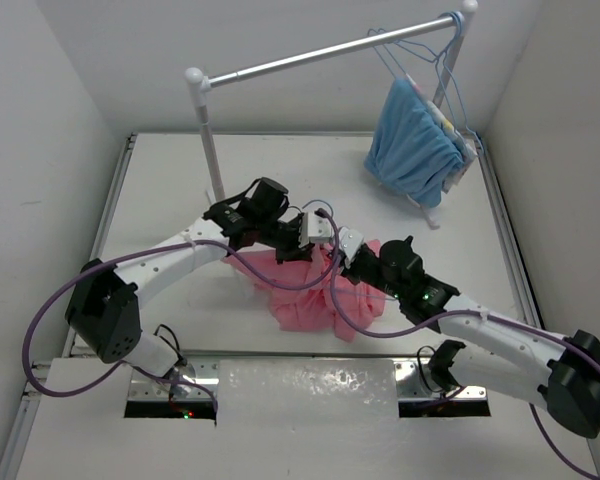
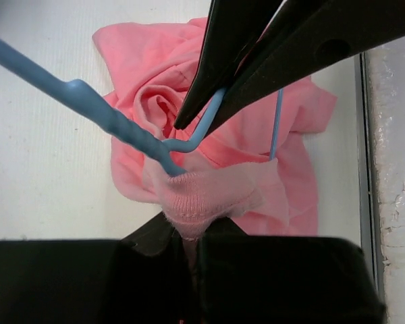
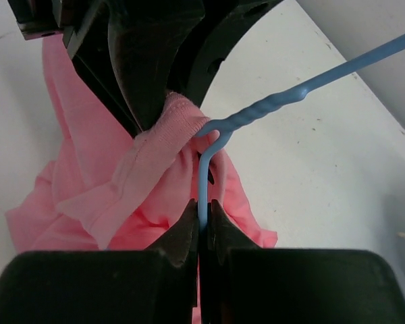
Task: Place the t-shirt on the hanger
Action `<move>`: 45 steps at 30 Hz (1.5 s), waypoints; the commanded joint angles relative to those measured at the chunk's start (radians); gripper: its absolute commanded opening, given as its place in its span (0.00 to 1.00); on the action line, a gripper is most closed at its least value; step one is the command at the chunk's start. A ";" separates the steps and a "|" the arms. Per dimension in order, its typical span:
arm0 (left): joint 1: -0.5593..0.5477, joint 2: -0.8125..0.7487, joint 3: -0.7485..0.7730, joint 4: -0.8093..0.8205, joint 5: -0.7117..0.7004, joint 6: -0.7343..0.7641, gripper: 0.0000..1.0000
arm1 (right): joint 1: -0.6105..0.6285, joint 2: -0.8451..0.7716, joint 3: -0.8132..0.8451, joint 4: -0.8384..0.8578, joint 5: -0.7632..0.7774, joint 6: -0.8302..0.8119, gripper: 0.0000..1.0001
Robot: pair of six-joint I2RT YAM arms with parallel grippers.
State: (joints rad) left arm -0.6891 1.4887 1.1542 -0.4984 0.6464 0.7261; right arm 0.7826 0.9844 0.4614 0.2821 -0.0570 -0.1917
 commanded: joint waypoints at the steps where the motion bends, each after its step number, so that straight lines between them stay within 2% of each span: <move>1: -0.027 0.005 0.032 -0.025 0.070 0.003 0.00 | 0.007 -0.029 -0.003 0.175 0.042 -0.025 0.00; 4: -0.027 -0.010 0.016 -0.009 0.016 -0.025 0.00 | 0.007 -0.032 -0.010 0.184 0.083 -0.025 0.02; 5: -0.027 -0.021 0.006 0.013 -0.019 -0.046 0.00 | 0.007 -0.033 -0.010 0.175 0.112 -0.012 0.10; 6: -0.029 -0.034 -0.023 0.070 -0.103 -0.091 0.00 | 0.009 -0.036 -0.012 0.169 0.147 -0.002 0.41; 7: -0.026 -0.068 -0.042 0.099 -0.201 -0.121 0.00 | 0.009 -0.053 -0.023 0.169 0.251 0.023 0.58; 9: -0.023 -0.112 -0.098 0.185 -0.298 -0.149 0.00 | 0.004 -0.082 -0.046 0.170 0.354 0.053 0.86; 12: -0.021 -0.131 -0.139 0.242 -0.434 -0.191 0.00 | 0.001 -0.163 -0.043 0.132 0.500 0.130 0.98; 17: -0.021 -0.136 -0.149 0.285 -0.551 -0.270 0.00 | -0.014 -0.243 0.025 -0.102 0.626 0.401 0.97; 18: -0.021 -0.136 -0.149 0.291 -0.570 -0.283 0.00 | -0.014 -0.243 0.031 -0.144 0.631 0.490 0.94; 21: -0.020 -0.137 -0.140 0.311 -0.631 -0.320 0.00 | -0.014 -0.207 -0.001 -0.152 0.574 0.596 0.82; 22: -0.020 -0.136 -0.139 0.313 -0.634 -0.323 0.00 | -0.016 -0.188 -0.016 -0.123 0.551 0.657 0.74; 26: -0.020 -0.134 -0.139 0.311 -0.626 -0.329 0.00 | -0.014 -0.049 -0.095 -0.009 0.462 0.774 0.64; 32: -0.020 -0.131 -0.140 0.302 -0.626 -0.324 0.00 | -0.014 0.201 -0.052 0.153 0.367 0.808 0.61; 39: -0.018 -0.133 -0.143 0.302 -0.614 -0.324 0.00 | -0.046 0.356 -0.012 0.181 0.459 0.839 0.54; 45: -0.018 -0.139 -0.146 0.301 -0.607 -0.323 0.00 | -0.135 0.499 -0.040 0.336 0.338 0.962 0.45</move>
State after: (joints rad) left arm -0.7063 1.3895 1.0000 -0.2508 0.0345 0.4133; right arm 0.6785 1.4414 0.4145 0.4721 0.3317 0.6846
